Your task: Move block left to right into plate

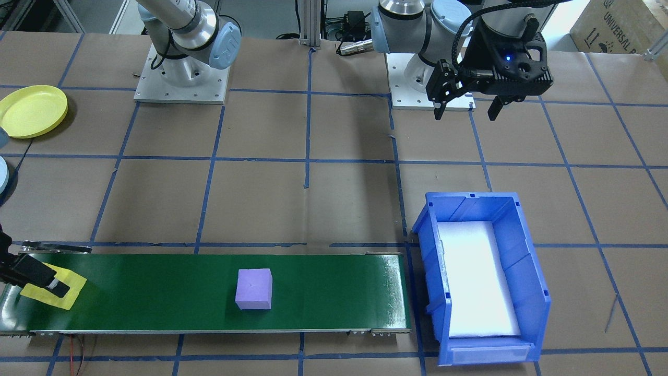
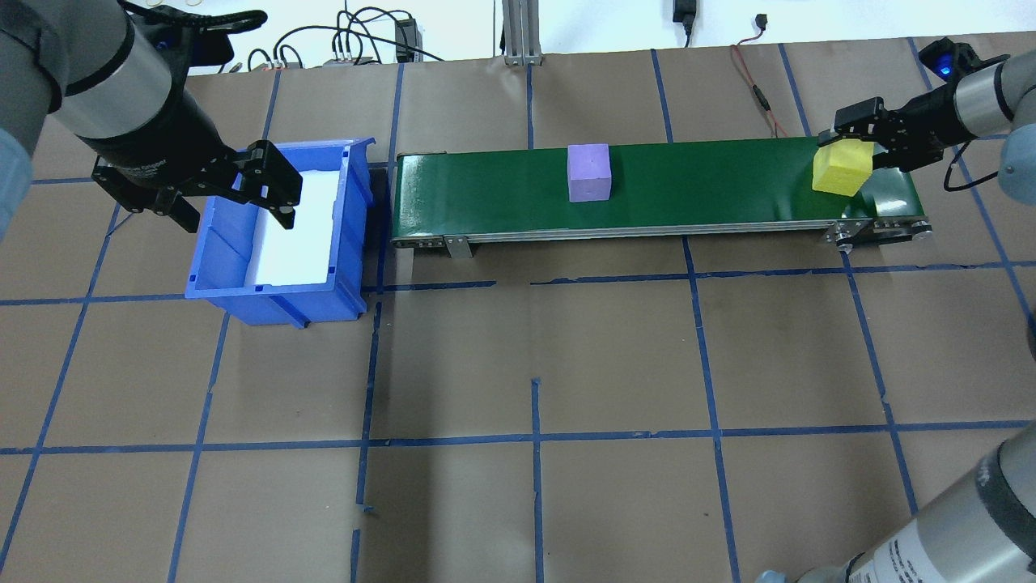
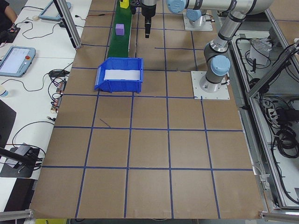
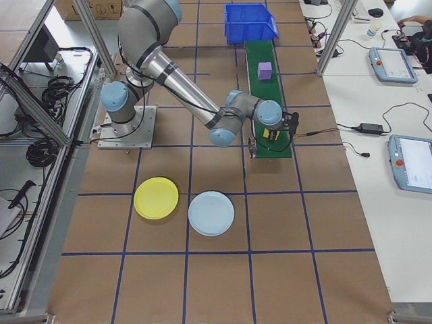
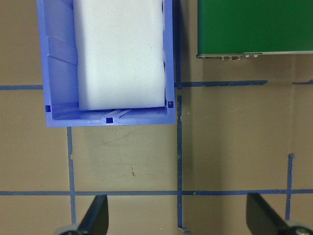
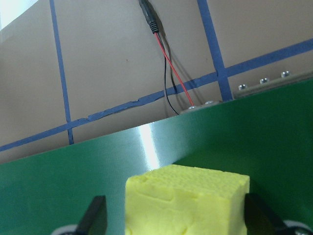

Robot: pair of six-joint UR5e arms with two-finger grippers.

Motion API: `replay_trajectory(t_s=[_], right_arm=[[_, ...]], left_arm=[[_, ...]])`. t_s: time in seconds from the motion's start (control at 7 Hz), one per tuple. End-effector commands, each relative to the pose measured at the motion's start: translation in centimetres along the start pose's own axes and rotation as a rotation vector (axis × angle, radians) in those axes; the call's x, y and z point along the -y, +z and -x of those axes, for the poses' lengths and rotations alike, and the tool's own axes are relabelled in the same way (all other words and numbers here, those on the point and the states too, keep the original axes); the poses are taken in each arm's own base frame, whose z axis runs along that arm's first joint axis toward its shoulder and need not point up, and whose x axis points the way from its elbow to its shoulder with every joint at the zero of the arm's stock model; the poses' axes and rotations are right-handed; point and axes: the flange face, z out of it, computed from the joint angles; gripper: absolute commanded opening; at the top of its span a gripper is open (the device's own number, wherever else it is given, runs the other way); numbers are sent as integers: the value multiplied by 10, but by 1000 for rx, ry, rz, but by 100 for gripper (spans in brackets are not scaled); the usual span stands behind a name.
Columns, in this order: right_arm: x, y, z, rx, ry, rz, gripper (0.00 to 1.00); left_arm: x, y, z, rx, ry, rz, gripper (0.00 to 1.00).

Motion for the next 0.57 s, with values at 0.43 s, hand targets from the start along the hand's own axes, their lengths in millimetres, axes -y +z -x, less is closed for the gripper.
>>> replay_trajectory(t_s=[0.43], right_arm=[[2,-114,20,-428,-139,-83,8]], left_arm=[[0,1,-1,-5,0,3,100]])
